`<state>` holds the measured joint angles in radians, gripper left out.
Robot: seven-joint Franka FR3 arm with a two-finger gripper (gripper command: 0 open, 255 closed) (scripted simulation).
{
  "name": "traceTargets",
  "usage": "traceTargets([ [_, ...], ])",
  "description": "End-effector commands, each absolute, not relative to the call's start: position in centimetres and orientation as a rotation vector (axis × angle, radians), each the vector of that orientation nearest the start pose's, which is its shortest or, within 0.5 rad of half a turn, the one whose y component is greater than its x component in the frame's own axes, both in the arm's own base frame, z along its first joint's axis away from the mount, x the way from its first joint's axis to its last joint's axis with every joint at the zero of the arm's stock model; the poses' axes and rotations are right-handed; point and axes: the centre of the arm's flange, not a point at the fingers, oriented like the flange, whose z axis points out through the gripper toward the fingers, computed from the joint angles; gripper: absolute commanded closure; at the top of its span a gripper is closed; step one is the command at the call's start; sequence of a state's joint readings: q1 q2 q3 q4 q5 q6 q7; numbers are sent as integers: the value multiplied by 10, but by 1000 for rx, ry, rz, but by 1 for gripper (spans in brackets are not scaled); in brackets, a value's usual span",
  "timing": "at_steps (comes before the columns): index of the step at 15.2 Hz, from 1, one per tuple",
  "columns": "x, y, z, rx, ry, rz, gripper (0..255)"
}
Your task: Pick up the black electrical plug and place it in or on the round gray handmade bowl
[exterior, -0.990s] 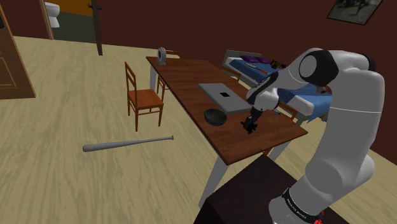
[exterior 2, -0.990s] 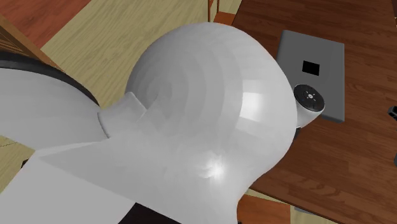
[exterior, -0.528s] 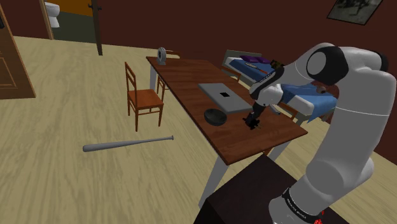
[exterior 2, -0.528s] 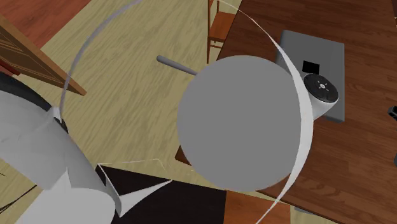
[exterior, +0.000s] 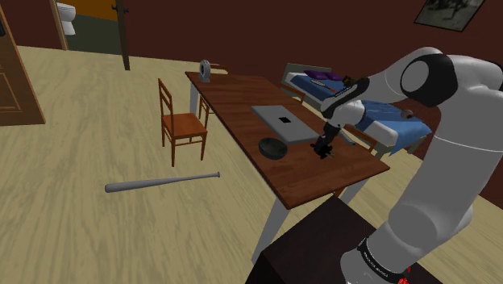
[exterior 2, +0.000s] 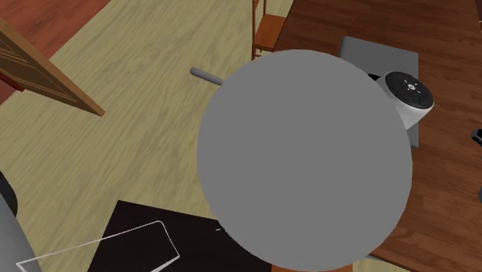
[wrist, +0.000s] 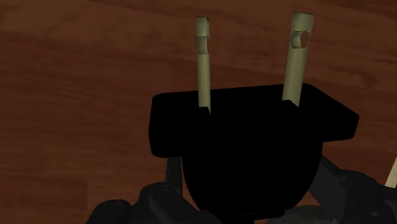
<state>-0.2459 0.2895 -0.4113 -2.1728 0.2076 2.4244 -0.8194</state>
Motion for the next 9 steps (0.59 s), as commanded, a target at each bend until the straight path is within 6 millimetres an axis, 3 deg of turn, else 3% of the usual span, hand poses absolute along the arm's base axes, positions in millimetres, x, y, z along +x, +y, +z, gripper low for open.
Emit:
traceTargets([
  [1, 445, -341, 276, -3122, -31, -15, 255],
  [9, 537, -289, 275, -3122, -31, -15, 255],
])
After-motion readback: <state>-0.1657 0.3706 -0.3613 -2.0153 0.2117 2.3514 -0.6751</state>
